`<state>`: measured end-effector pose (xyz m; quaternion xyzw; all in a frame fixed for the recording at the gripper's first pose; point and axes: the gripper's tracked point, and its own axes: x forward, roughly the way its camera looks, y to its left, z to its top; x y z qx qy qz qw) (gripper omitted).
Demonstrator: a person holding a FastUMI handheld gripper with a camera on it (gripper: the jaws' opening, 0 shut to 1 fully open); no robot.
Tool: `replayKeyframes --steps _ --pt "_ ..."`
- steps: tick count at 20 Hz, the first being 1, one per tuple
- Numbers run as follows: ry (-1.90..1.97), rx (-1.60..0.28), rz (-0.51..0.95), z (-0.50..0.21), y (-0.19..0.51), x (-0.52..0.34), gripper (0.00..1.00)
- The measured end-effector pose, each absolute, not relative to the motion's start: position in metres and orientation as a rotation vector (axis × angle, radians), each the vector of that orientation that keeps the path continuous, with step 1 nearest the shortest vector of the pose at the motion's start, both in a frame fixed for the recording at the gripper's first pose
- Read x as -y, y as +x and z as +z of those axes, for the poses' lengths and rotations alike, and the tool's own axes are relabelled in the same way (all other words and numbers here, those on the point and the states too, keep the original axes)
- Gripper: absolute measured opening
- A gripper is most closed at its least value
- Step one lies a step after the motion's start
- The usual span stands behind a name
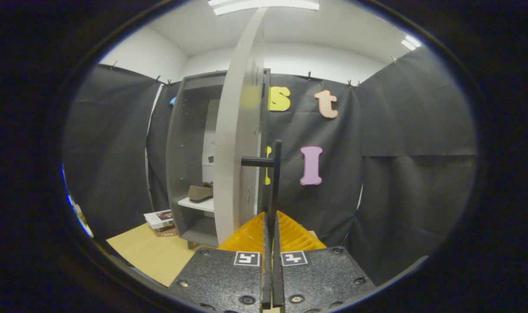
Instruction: Open the shoe cabinet door, grab the shoes and put them into the shoe cabinet, then close the shoe cabinet door.
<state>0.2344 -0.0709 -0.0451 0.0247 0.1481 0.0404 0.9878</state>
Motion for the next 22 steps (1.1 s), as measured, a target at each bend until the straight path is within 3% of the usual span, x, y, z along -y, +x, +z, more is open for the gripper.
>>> replayKeyframes --steps 10,11,13,15,17,18,22 --pt "0.163 -0.308 0.095 -0.046 0.227 0.074 0.08" --pt "0.165 -0.321 0.051 -0.05 0.221 0.079 0.14" --pt "0.142 -0.355 -0.033 -0.062 0.195 0.085 0.53" --pt "0.099 -0.349 -0.077 -0.07 0.173 0.078 0.78" --pt "0.064 -0.336 -0.05 -0.082 0.157 0.057 0.84" --pt "0.064 -0.332 -0.042 -0.088 0.152 0.045 1.0" --pt "0.072 -0.359 0.003 -0.125 0.125 -0.002 1.0"
